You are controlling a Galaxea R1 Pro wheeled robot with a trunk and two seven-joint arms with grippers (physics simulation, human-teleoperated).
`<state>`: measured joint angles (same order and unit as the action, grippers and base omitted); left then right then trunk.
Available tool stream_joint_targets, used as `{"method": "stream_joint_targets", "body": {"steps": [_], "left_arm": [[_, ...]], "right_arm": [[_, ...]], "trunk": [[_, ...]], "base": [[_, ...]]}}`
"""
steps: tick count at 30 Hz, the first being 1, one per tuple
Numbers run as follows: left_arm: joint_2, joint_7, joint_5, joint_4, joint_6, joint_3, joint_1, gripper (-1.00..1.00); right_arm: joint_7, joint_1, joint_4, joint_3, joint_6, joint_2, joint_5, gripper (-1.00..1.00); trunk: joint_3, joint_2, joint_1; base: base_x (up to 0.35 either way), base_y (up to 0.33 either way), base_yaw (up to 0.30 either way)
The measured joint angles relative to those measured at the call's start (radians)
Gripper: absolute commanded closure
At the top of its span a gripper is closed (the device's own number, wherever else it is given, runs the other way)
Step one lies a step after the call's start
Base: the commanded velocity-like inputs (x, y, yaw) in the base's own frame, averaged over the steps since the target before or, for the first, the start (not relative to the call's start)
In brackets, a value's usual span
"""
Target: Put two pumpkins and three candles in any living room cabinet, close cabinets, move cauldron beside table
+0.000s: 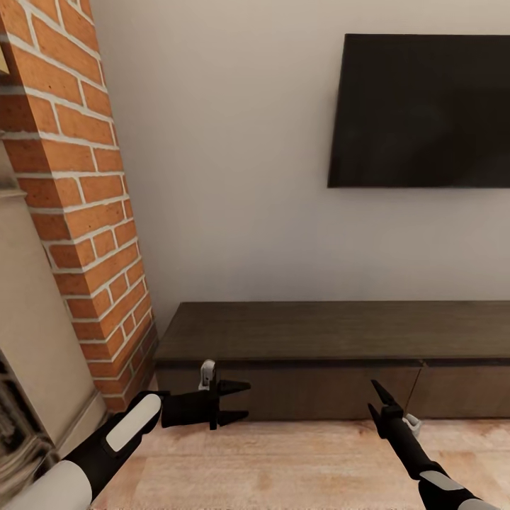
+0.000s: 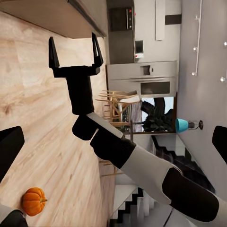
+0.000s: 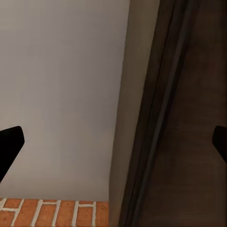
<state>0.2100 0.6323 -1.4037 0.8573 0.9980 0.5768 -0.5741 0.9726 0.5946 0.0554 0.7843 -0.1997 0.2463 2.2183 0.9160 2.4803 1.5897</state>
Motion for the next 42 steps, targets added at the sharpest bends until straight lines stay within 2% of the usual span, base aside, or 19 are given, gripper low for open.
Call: {"method": "stream_joint_targets", "body": {"steps": [3, 8, 12, 34, 38, 42], "left_arm": [[0.0, 0.0, 0.0, 0.0, 0.0, 0.0, 0.0, -1.0], [-0.001, 0.0, 0.0, 0.0, 0.0, 0.001, 0.0, -1.0], [-0.001, 0.0, -0.001, -0.001, 0.0, 0.002, 0.0, -1.0], [-0.002, 0.0, 0.0, -0.001, 0.0, 0.002, 0.0, -1.0], [-0.001, 0.0, -0.001, -0.001, 0.0, 0.002, 0.0, -1.0], [-0.001, 0.0, -0.001, -0.001, 0.0, 0.002, 0.0, -1.0]], "right_arm": [[-0.001, 0.0, -0.001, 0.0, 0.0, 0.0, 0.0, -1.0], [-0.003, 0.0, -0.001, -0.001, -0.001, 0.002, 0.001, -1.0], [-0.001, 0.0, -0.001, -0.001, -0.003, 0.006, 0.006, -1.0], [0.007, 0.0, -0.001, -0.009, -0.046, 0.02, 0.009, -1.0], [0.008, 0.0, -0.002, -0.009, -0.046, 0.021, 0.009, -1.0], [0.053, 0.0, -0.001, -0.009, -0.047, 0.033, 0.003, -1.0]], "trunk": [[0.01, 0.019, 0.011], [0.029, 0.02, 0.013], [0.029, 0.02, 0.013], [0.114, 0.026, 0.023], [0.114, 0.026, 0.023], [0.114, 0.026, 0.023]], "base": [[0.0, 0.0, 0.0], [0.0, 0.0, 0.0], [0.0, 0.0, 0.0], [0.0, 0.0, 0.0], [0.0, 0.0, 0.0], [0.0, 0.0, 0.0]]}}
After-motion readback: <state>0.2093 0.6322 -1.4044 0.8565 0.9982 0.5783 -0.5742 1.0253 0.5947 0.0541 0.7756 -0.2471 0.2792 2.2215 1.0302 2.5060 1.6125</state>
